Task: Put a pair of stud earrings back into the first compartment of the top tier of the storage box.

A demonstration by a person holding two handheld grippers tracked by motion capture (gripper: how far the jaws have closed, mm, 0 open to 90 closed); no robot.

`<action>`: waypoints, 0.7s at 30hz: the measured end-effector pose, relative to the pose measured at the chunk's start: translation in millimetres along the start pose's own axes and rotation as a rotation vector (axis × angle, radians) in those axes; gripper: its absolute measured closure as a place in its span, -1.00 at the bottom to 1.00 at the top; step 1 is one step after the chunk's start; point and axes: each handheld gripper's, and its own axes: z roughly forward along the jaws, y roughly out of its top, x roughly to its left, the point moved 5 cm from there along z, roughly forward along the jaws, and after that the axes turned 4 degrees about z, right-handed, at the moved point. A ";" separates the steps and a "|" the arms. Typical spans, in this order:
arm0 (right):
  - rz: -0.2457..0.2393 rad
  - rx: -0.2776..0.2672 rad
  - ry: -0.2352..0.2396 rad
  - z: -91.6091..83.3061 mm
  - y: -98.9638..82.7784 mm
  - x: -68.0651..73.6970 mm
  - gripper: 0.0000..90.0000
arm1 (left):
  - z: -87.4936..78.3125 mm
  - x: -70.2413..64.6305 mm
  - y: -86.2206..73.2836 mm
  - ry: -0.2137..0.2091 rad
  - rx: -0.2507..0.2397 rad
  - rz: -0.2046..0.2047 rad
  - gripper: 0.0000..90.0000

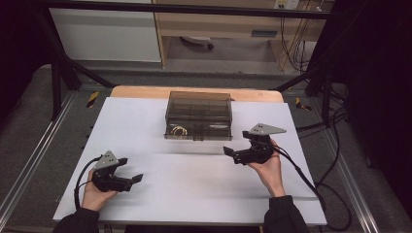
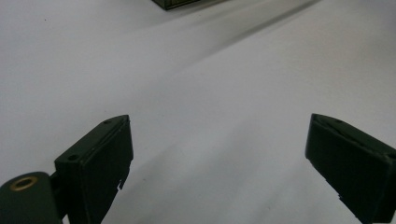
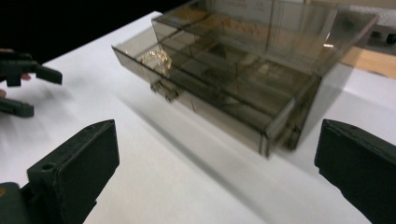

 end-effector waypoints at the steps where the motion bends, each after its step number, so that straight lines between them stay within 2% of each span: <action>1: -0.001 0.004 0.000 -1.9 -4.4 -2.2 -0.99 | 0.1 -0.1 0.0 0.000 0.000 0.000 -0.84; 5: 0.014 0.020 0.001 -10.5 -27.7 -13.0 -0.99 | 0.6 -0.2 -0.2 0.000 0.002 0.000 -0.84; 21: 0.034 0.044 0.040 -29.6 -78.9 -33.5 -0.99 | 1.6 -1.2 -0.9 -0.003 0.012 0.004 -0.84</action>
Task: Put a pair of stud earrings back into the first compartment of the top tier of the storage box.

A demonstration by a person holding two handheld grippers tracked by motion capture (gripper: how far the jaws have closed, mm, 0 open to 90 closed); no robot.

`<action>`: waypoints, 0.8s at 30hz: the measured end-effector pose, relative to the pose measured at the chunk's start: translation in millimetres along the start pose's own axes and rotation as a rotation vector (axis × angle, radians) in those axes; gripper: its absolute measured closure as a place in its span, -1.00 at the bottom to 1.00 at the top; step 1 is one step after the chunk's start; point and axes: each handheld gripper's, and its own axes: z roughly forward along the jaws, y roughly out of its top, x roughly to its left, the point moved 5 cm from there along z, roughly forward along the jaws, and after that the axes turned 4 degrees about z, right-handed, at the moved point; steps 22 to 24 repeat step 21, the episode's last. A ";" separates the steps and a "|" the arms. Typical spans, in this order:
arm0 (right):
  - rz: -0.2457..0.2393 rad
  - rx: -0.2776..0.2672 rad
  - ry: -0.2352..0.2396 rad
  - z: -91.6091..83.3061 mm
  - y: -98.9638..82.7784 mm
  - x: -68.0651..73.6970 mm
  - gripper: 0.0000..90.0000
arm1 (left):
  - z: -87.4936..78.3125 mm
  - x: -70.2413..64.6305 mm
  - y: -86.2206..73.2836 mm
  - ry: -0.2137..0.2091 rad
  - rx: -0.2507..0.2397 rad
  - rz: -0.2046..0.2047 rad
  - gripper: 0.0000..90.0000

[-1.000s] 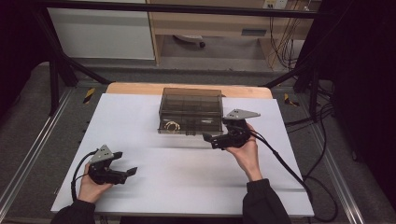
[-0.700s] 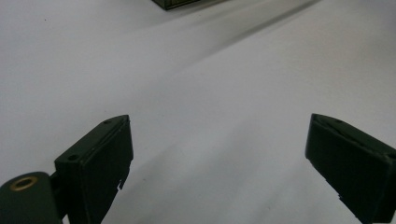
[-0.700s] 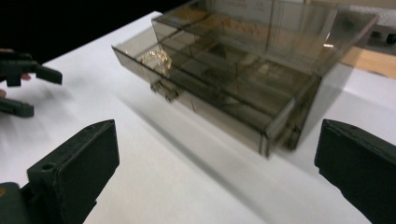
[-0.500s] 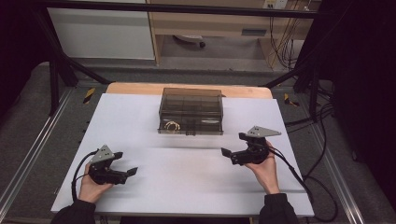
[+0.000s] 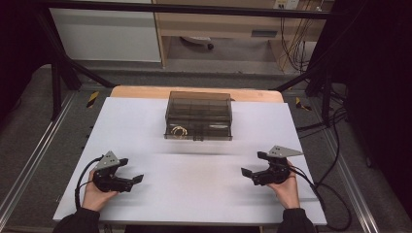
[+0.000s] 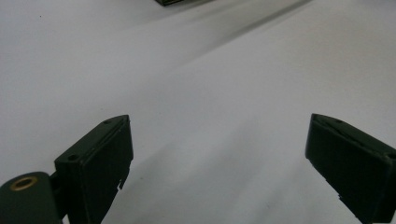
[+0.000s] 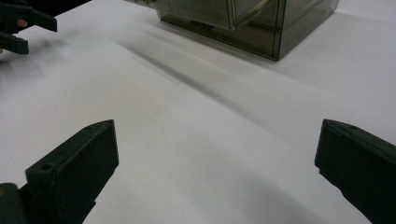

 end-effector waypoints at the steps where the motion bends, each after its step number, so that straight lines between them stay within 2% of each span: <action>1: -0.002 0.000 -0.001 -1.6 -2.3 -1.8 -0.99 | 0.0 0.0 0.0 0.000 0.000 0.001 -0.84; 13: 0.015 -0.018 -0.015 -21.9 -26.8 -20.3 -0.99 | 0.5 -0.9 -0.2 -0.003 0.003 0.001 -0.84; 24: 0.031 -0.015 -0.018 -28.6 -33.5 -24.7 -0.99 | 0.9 -1.9 -0.1 -0.005 0.005 0.005 -0.84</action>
